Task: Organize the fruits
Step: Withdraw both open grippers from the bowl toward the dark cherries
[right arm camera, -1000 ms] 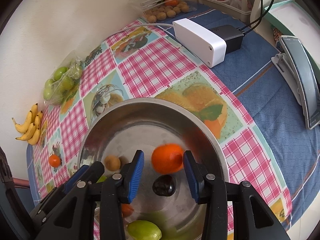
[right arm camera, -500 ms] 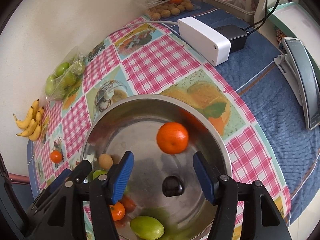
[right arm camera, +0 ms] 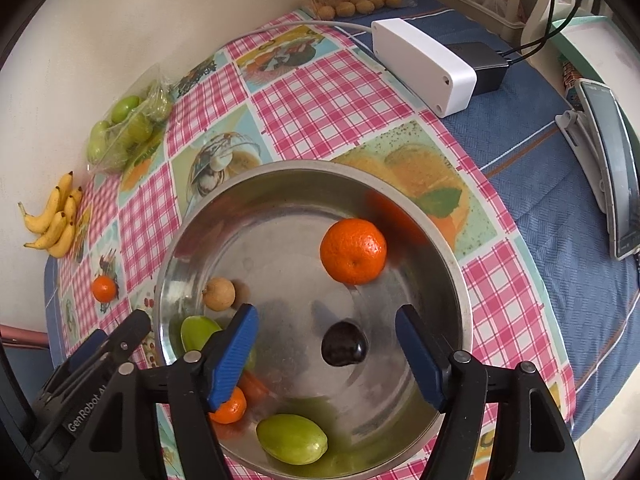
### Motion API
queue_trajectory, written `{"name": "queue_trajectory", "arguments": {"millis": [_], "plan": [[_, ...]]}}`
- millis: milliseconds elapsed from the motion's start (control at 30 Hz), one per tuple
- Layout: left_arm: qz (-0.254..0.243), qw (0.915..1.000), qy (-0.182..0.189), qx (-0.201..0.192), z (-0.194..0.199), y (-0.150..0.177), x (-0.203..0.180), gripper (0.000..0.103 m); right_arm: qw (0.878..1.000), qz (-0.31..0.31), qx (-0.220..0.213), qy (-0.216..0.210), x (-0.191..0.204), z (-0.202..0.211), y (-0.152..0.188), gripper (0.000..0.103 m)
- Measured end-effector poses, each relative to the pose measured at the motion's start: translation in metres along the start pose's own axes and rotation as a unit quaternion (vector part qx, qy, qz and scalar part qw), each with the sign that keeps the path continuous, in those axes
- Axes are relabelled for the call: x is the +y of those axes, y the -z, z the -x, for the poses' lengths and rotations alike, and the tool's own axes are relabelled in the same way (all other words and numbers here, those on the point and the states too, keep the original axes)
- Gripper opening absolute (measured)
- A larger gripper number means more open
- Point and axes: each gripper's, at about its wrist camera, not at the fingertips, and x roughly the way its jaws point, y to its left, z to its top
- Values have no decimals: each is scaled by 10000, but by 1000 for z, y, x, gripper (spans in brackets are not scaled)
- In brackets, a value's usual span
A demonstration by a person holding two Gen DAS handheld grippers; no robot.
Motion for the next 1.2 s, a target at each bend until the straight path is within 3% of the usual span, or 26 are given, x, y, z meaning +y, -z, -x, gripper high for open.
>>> {"name": "queue_trajectory", "arguments": {"millis": [267,333,567,833,1000,1200], "plan": [[147,9999,50,-9,-2,3,18,85,10000,68,0,31,2,-1,-1,77],[169,9998,55,0,-4,4,20,94,9999,97,-26,21,3,-1,-3,80],[182,9998,44,-20,-9,9,26,95,9996,201,-198,-45,7,-1,-4,103],[191,9996,-15,-201,-8,13,37,95,9992,389,-111,-2,13,-7,-4,103],[186,9994,-27,-308,-6,14,42,95,9968,693,-373,139,22,-1,-2,103],[257,9988,4,-418,-2,21,52,95,9961,824,-303,-8,30,-2,4,103]]}}
